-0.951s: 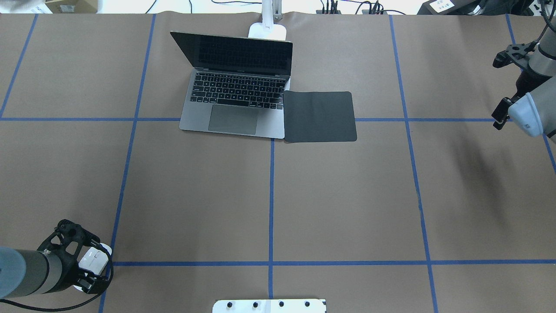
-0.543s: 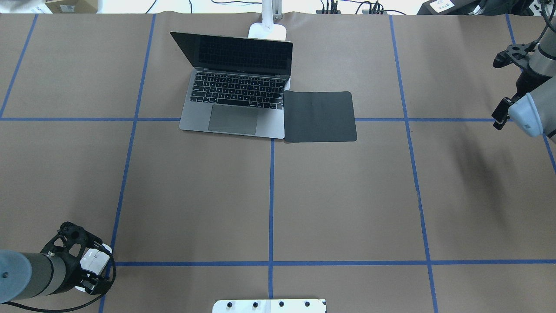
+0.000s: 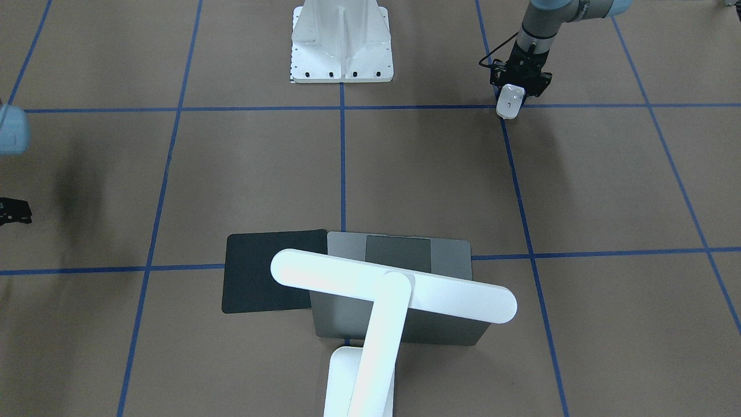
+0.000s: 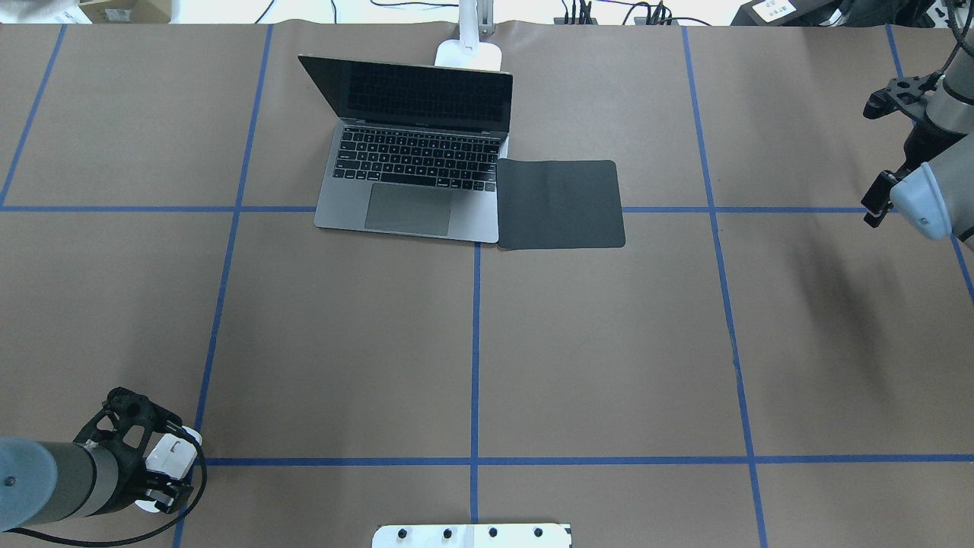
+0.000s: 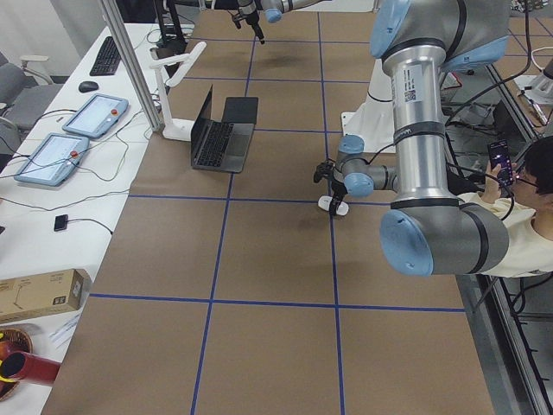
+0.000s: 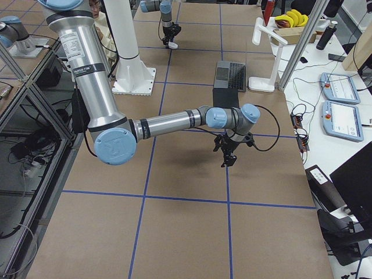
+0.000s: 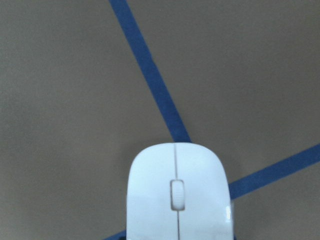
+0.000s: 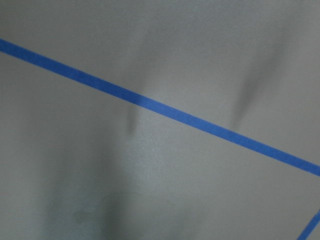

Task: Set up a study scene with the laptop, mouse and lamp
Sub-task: 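Carry the mouse with the left gripper over the black mouse pad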

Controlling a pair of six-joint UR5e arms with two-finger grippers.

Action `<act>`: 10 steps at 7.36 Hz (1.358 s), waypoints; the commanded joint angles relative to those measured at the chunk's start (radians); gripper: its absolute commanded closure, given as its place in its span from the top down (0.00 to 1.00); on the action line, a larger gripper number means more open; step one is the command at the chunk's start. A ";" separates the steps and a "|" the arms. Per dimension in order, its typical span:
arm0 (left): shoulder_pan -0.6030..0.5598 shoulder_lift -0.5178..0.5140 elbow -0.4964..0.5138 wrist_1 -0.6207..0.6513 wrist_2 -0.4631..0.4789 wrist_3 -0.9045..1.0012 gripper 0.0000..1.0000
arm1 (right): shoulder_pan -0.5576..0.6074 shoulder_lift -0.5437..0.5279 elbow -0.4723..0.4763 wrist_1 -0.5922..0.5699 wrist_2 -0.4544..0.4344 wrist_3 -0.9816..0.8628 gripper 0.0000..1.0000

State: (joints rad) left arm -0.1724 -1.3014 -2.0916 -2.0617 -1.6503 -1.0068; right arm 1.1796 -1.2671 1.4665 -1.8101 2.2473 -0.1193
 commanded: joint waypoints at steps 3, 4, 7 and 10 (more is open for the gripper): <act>-0.013 -0.094 -0.018 0.002 -0.009 0.002 0.08 | 0.002 -0.001 0.000 0.000 -0.001 0.000 1.00; -0.015 -0.128 -0.021 0.003 -0.009 0.002 0.08 | 0.005 -0.001 0.000 0.000 -0.002 -0.002 1.00; -0.073 -0.255 -0.018 0.012 -0.009 -0.009 0.08 | 0.009 0.000 0.002 0.000 -0.002 0.003 1.00; -0.101 -0.460 -0.008 0.146 -0.003 -0.134 0.08 | 0.015 0.000 0.000 0.000 -0.003 0.004 1.00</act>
State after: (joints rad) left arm -0.2625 -1.6528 -2.1025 -2.0039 -1.6574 -1.0934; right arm 1.1930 -1.2671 1.4678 -1.8101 2.2454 -0.1154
